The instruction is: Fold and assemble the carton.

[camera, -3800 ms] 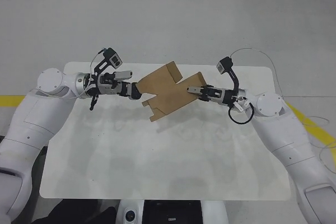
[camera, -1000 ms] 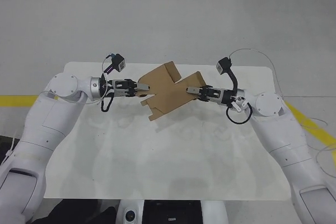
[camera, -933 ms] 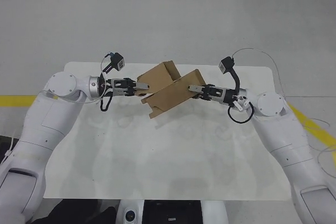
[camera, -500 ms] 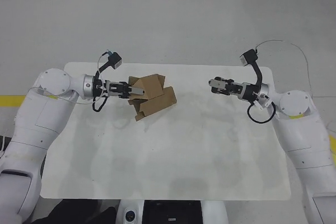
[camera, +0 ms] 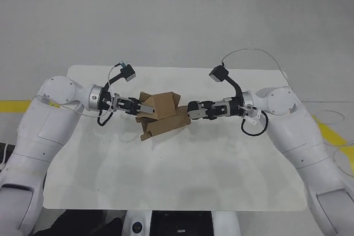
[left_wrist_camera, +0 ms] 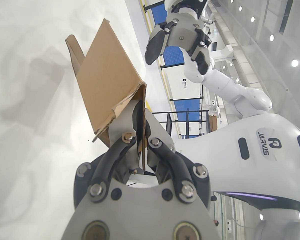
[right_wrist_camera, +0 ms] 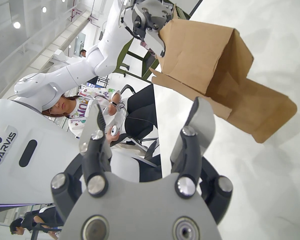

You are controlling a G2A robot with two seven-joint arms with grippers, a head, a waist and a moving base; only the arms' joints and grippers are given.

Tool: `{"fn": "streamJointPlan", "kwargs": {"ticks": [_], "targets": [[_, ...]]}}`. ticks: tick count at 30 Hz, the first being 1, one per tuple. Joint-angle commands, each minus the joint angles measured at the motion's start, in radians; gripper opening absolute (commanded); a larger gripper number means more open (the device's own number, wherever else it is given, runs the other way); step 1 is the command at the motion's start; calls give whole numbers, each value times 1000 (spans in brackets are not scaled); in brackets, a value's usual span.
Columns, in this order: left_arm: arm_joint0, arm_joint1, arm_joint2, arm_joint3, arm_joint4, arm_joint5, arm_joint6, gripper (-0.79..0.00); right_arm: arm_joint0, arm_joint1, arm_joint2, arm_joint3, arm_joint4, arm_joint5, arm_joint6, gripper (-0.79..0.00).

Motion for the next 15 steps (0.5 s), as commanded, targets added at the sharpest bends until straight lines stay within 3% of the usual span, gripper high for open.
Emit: {"fn": "streamJointPlan", "kwargs": {"ticks": [1,15], "targets": [[8,1,-3,-15,-8,6,-6,-785,14,-6,-22,16,8,-12,-12,-462],[42,9,-32,-80,-33,21,-21,-785,84,-39,-128,131,12,-47,-47,-486]]}}
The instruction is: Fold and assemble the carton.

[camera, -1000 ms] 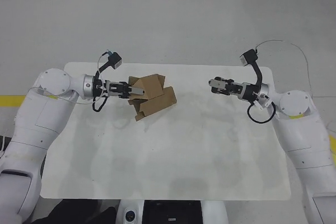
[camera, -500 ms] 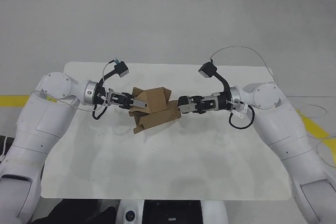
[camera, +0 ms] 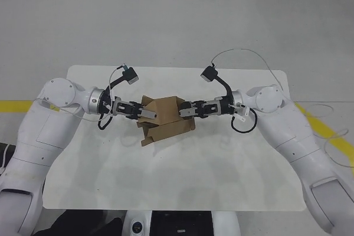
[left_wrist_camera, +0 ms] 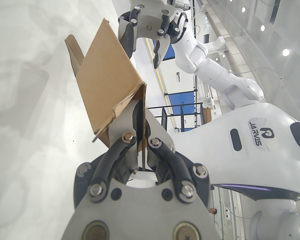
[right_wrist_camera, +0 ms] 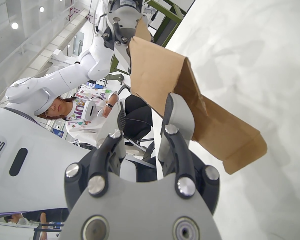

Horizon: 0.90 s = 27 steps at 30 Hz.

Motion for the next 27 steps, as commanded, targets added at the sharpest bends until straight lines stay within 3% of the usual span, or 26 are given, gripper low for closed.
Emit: {"fn": "streamJointPlan", "kwargs": {"ticks": [1,18,27], "targets": [[4,1,-4,-6,-4,1,-1,-785,6,-4,-9,10,4,-3,-3,-486],[16,2,-18,-21,-2,9,-4,-785,41,-41,-72,70,77,-7,-7,-514],[20,2,-20,-22,5,13,-2,-785,39,-33,-62,79,122,5,5,-533]]}}
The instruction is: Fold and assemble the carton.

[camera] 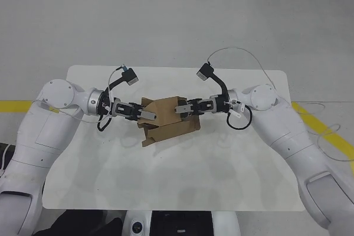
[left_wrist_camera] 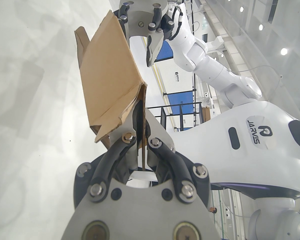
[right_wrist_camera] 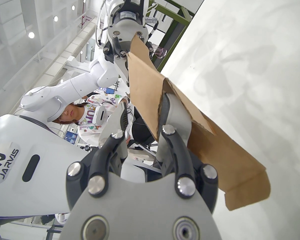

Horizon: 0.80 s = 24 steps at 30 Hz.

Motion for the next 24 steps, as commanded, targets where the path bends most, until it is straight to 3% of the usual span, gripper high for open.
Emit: {"fn": "streamJointPlan", "kwargs": {"ticks": [1,24], "targets": [[1,0,-1,-1,1,1,2,-785,-2,3,1,-4,6,3,3,-533],[4,-5,6,-5,12,6,4,-785,25,-18,-58,-1,28,2,2,-563]]}}
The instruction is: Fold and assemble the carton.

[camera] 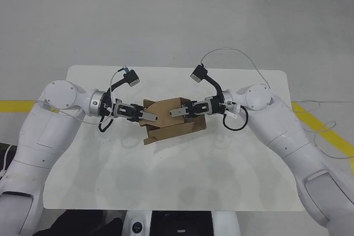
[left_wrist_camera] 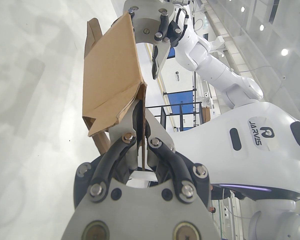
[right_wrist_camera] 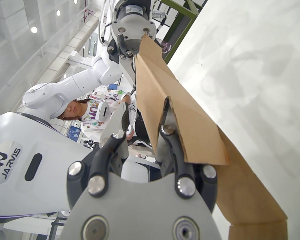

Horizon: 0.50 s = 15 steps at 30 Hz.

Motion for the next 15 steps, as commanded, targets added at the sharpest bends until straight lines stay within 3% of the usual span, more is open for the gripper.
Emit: {"fn": "streamJointPlan", "kwargs": {"ticks": [1,7,15], "targets": [[-1,0,0,1,2,1,0,-785,1,-2,-3,4,7,0,0,-570],[0,-1,-2,1,3,-2,2,-785,7,-6,-11,11,11,0,0,-619],[2,-1,-3,1,6,1,1,-785,13,-9,-19,16,13,1,1,-785]]}}
